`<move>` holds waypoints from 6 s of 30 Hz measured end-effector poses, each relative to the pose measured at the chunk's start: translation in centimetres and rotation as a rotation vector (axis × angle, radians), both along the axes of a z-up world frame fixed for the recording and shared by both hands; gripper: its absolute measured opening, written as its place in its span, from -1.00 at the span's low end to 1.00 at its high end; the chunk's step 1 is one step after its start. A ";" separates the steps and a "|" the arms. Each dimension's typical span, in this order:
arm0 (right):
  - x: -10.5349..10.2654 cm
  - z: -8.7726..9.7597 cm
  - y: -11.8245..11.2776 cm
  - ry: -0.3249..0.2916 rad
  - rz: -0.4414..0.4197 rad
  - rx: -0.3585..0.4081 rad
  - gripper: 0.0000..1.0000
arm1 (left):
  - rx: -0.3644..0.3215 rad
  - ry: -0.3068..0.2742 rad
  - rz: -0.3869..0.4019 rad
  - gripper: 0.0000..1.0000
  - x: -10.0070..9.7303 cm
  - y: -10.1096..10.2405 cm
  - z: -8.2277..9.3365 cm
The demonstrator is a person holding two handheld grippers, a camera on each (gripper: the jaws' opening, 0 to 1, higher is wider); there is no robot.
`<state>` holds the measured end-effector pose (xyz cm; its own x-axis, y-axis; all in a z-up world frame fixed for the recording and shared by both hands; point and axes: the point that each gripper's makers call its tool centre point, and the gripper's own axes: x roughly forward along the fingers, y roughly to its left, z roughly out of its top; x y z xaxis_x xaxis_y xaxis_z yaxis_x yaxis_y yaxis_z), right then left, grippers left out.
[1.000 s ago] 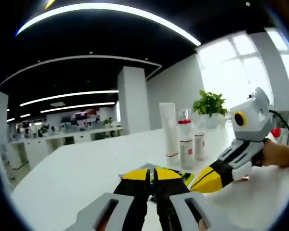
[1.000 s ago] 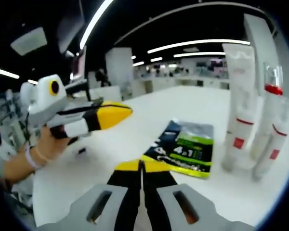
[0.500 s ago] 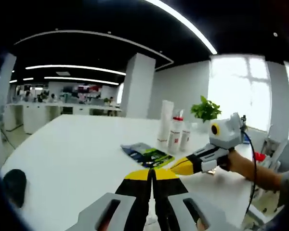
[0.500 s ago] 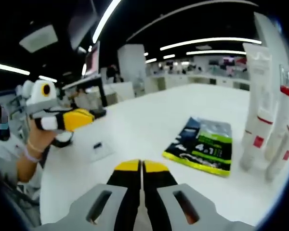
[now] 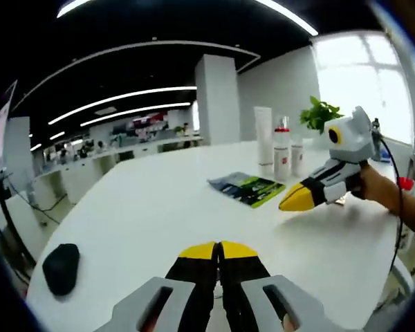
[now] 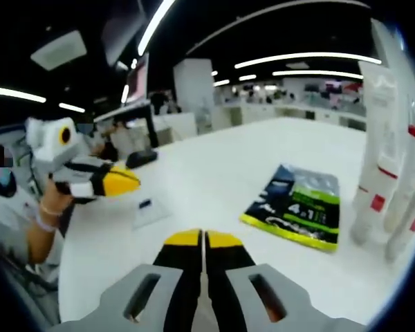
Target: Arrange the skincare products in the storage area until every visible bottle or jar stands upright without overlapping.
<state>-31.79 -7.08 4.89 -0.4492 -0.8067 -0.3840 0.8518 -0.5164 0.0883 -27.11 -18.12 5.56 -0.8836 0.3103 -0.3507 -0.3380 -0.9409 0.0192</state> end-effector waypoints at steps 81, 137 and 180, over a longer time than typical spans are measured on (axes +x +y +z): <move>-7.5 -2.1 9.7 0.064 -0.497 0.201 -1.00 | -0.059 -0.120 -0.172 -0.98 -10.1 15.6 -3.3; -5.6 0.8 6.6 0.089 -0.346 0.042 -1.00 | -0.002 0.279 -0.135 -0.97 -9.2 13.9 4.5; 5.1 0.1 -2.0 0.045 0.205 0.060 -1.00 | -0.114 -0.031 -0.002 -0.99 1.0 0.5 0.3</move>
<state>-26.72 -9.05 5.00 -0.2956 -0.8591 -0.4178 0.9420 -0.3349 0.0223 -26.08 -17.64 5.85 -0.8713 0.2689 -0.4106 -0.3421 -0.9325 0.1154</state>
